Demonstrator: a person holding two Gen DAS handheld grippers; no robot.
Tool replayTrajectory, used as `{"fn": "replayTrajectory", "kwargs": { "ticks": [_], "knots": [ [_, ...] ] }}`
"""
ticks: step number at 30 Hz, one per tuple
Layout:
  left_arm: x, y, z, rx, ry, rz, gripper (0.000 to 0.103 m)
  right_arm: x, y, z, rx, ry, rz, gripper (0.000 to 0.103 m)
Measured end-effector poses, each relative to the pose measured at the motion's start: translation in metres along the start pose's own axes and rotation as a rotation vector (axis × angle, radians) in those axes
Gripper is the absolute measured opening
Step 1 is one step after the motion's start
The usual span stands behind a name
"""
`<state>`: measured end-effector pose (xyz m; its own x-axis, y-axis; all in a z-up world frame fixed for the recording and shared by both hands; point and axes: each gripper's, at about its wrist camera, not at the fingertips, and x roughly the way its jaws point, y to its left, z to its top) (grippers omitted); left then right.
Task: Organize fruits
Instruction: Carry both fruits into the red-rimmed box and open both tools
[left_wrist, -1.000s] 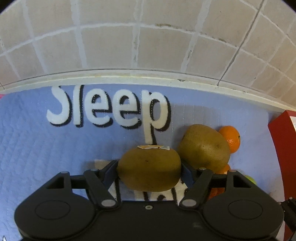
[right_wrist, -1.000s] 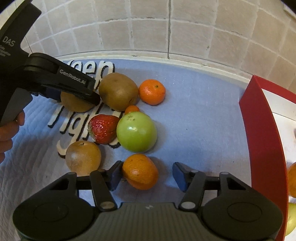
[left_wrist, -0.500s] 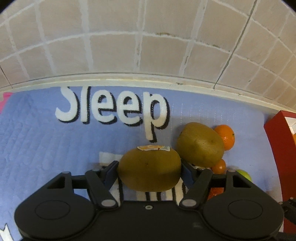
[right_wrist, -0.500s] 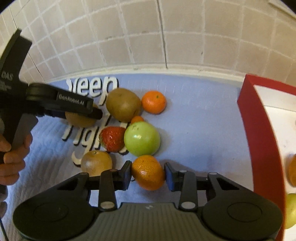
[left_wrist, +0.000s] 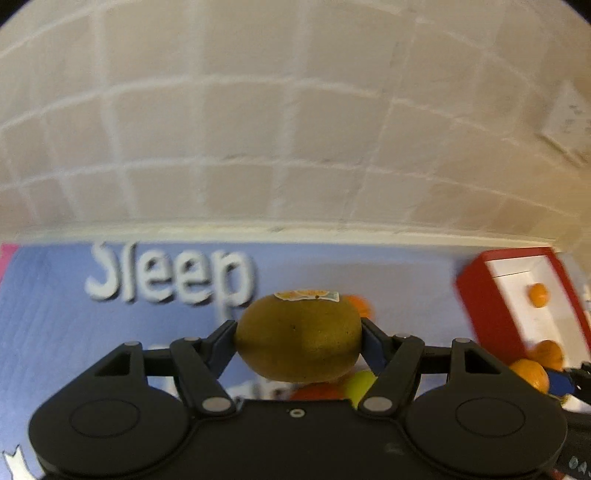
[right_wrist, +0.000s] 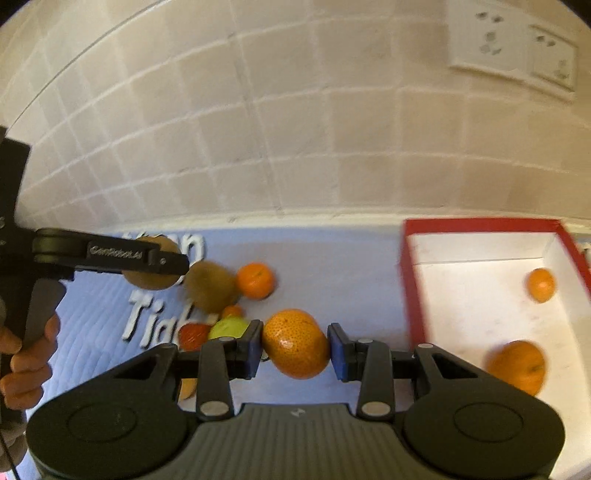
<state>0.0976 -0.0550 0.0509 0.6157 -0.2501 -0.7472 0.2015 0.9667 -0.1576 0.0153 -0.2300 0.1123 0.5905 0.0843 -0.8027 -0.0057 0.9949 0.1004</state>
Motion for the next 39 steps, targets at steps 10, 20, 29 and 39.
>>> {"fn": "replayTrajectory", "kwargs": {
  "ticks": [10,20,29,39],
  "knots": [
    [-0.004,-0.122,0.027,0.174,-0.053,-0.199,0.082,-0.041,-0.108,-0.004,0.179,-0.072,-0.129,0.04],
    [0.036,-0.22,0.003,0.27,0.042,-0.321,0.082,-0.038,-0.191,-0.035,0.325,-0.037,-0.201,0.04],
    [0.066,-0.242,-0.01,0.271,0.128,-0.324,0.083,-0.022,-0.218,-0.06,0.39,0.014,-0.21,0.04],
    [0.049,-0.232,0.0,0.293,0.071,-0.314,0.083,-0.033,-0.217,-0.058,0.431,-0.019,-0.205,0.074]
  ]
}}
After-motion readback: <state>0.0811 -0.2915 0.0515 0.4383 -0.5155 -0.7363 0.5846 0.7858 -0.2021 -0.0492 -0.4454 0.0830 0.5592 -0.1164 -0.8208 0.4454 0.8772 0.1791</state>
